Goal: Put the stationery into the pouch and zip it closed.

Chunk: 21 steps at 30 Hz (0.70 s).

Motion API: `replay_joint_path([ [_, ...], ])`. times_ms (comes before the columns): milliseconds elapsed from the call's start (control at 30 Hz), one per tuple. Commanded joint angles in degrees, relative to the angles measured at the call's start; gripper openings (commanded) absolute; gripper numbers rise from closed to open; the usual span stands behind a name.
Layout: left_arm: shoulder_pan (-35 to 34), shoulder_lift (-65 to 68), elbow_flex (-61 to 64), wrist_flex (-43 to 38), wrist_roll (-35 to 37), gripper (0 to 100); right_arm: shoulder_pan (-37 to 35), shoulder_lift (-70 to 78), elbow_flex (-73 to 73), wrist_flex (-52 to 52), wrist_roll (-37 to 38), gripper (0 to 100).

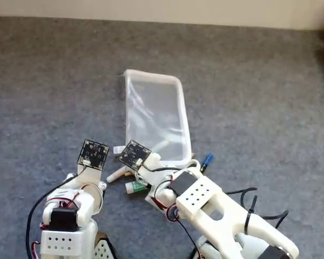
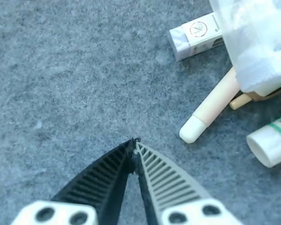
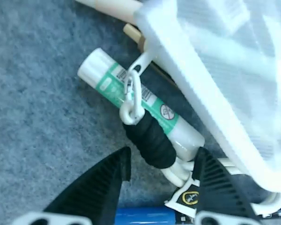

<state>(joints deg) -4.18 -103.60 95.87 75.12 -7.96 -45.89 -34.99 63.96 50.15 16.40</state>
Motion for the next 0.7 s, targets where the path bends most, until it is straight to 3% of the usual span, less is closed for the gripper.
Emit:
replay_joint_path([
  [0, 0.7, -0.3, 1.3, 0.5, 0.4, 1, -0.4, -0.4, -0.3, 0.0, 0.3, 19.5],
  [300, 0.7, -0.3, 1.3, 0.5, 0.4, 1, -0.4, 0.1, 0.2, -5.1, 0.2, 19.0],
  [667, 0.7, -0.3, 1.3, 0.5, 0.4, 1, -0.4, -0.6, -0.4, -3.3, 0.4, 1.7],
])
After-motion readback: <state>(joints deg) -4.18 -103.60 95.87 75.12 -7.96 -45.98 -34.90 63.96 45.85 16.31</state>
